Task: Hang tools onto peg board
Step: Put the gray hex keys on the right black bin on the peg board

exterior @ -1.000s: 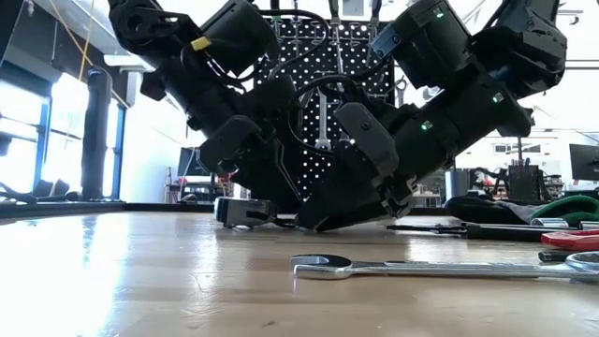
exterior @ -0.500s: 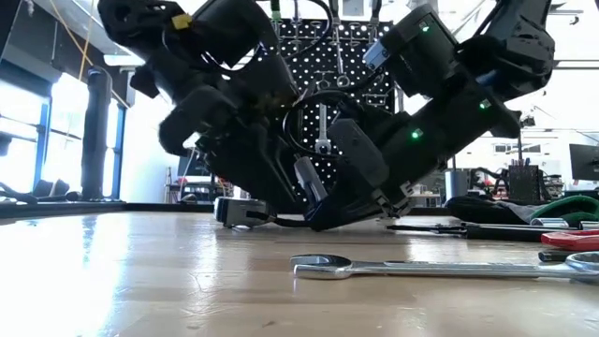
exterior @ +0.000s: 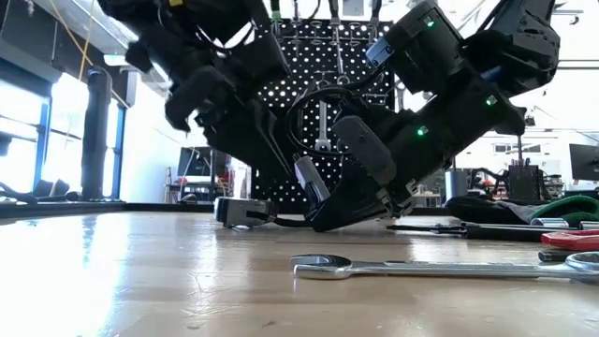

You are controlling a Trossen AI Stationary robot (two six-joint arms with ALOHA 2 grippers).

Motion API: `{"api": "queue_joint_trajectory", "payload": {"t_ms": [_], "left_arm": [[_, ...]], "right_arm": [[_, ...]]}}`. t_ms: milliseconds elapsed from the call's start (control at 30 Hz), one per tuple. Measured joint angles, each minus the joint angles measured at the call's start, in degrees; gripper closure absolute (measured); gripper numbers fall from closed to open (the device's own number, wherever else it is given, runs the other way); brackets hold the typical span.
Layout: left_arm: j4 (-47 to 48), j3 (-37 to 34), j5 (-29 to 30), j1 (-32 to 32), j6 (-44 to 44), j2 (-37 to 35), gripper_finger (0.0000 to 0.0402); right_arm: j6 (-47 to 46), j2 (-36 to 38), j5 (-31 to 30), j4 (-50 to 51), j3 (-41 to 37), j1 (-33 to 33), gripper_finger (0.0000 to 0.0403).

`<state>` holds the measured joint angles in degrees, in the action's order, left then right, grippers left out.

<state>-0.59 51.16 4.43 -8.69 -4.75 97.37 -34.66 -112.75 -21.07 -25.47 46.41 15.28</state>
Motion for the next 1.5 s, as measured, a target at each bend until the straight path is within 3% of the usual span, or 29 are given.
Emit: {"api": "queue_joint_trajectory", "payload": {"t_ms": [233, 400, 667, 900, 1067, 1500], "left_arm": [[4.5, 0.0, 3.3, 0.0, -0.5, -6.4, 0.0316], [6.8, 0.0, 5.0, 0.0, -0.5, -9.2, 0.0316], [6.9, 0.1, 5.3, 0.0, -1.4, -8.4, 0.0316], [4.9, 0.0, 5.4, 0.1, -1.8, -7.9, 0.0316], [3.5, 0.1, 5.3, 0.1, -2.6, -7.9, 0.0316], [4.0, 0.0, 4.9, 0.2, -3.0, -7.9, 0.0316]], "right_arm": [[0.7, 3.6, 0.4, 3.8, -0.2, 1.0, 0.0399], [2.2, 10.3, -3.0, 10.2, -0.2, 2.1, 0.0399], [1.0, 25.2, -9.4, 30.9, -0.1, 1.4, 0.0399], [-2.6, 36.9, -10.3, 48.1, -0.1, -4.4, 0.0399], [1.3, 40.5, -5.8, 47.6, -0.1, -10.8, 0.04], [7.3, 39.6, 8.5, 43.0, -0.1, -27.6, 0.0398]]}}
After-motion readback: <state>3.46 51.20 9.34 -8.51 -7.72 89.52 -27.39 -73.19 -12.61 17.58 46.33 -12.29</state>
